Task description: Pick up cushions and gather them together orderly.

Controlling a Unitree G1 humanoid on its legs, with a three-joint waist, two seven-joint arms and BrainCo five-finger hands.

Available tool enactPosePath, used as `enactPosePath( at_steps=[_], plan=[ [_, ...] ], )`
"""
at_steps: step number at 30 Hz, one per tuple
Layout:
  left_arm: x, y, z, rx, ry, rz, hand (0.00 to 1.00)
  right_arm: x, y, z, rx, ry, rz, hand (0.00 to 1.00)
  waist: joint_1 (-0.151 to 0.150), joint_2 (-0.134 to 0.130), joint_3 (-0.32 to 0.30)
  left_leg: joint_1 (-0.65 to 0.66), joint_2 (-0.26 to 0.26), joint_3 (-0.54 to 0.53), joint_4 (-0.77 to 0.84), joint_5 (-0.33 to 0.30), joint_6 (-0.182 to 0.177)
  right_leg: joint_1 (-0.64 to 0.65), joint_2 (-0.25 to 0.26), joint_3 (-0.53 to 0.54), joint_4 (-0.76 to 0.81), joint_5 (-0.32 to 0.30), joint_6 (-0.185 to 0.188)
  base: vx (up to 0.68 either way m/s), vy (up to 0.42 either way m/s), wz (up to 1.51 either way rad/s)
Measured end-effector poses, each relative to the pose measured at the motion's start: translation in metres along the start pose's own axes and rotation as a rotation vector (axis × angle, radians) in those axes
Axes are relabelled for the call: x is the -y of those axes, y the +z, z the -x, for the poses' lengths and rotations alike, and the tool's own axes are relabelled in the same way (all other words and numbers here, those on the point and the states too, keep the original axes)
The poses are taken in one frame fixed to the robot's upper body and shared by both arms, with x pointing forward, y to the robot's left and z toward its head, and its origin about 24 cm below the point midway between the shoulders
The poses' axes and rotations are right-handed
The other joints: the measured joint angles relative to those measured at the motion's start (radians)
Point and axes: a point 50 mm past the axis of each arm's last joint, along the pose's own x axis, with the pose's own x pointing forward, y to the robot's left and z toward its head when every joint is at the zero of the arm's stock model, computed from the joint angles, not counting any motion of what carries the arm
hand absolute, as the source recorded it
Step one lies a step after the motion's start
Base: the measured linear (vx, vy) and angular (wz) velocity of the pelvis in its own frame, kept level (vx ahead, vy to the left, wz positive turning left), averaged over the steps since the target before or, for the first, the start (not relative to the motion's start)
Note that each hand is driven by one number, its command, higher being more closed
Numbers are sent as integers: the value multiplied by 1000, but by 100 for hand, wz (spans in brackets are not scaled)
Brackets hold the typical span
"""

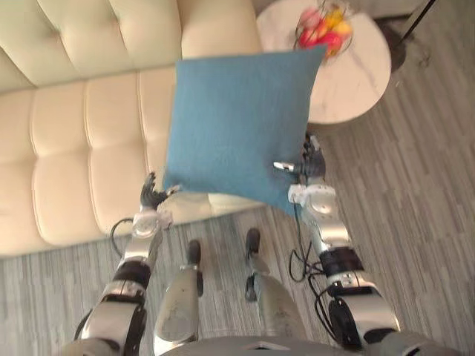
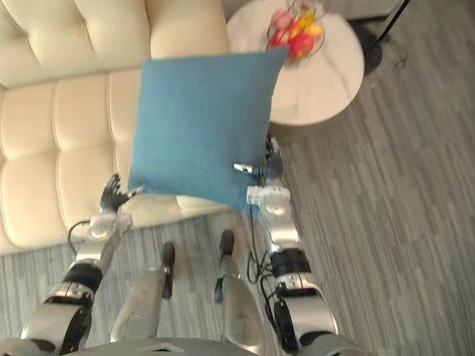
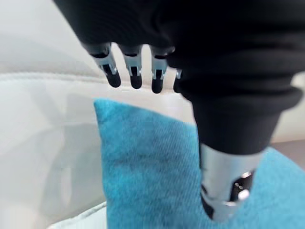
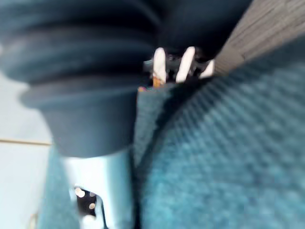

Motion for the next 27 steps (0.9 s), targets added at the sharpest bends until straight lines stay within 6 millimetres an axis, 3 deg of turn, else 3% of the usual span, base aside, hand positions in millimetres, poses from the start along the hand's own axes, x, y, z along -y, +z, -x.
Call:
enactPosePath(
  at_steps=[1, 2, 3, 7, 11, 16, 22, 27],
  plan=[
    [12, 17, -7, 37, -22, -8, 0, -4, 13, -8, 40, -9, -10, 100, -4, 3, 23, -36, -1, -11, 12, 7, -1, -32, -1, -10, 13, 4, -3, -156, -31, 19],
    [19, 29, -12, 67, -36, -10, 100, -8, 23, -12, 68, -5, -22, 100, -6, 3, 39, -59, -2, -17, 20, 12, -2, -54, -2, -12, 26, 4, -4, -148, -32, 16],
    [23, 35, -14, 82, -42, -13, 100, -9, 27, -15, 83, -9, -27, 100, -6, 2, 44, -72, -1, -18, 23, 15, -3, -68, -2, -12, 33, 4, -4, -123, -32, 8],
    [38, 91, -27, 216, -50, -6, 100, -13, 66, -26, 206, -28, -70, 100, -4, 3, 65, -192, 7, -16, 36, 41, -15, -196, 0, -14, 65, 15, -20, -126, -49, 3],
    [34, 118, -28, 305, -45, 7, 100, -15, 88, -22, 293, -9, -126, 100, -1, 2, 69, -247, 35, 7, 64, 35, -18, -245, 16, -17, 83, 17, -29, -42, -57, -7],
    [38, 143, -17, 409, -68, 89, 100, -12, 93, -11, 336, -4, -168, 100, 4, 2, 69, -251, 95, 75, 73, 40, -31, -240, 26, -42, 89, 9, -40, 9, -54, 10],
    [35, 143, 3, 482, -86, 146, 100, -17, 70, 11, 285, 18, -194, 100, 13, 1, 68, -176, 87, 90, 40, 54, -28, -187, 18, -40, 91, -7, -35, 56, -12, 1],
    [36, 114, 36, 484, -87, 220, 100, -9, 32, 42, 165, -13, -218, 100, 1, 3, 64, -30, 75, 83, -14, 55, -31, -89, -1, -79, 175, -101, -34, 117, -38, 18]
  ],
)
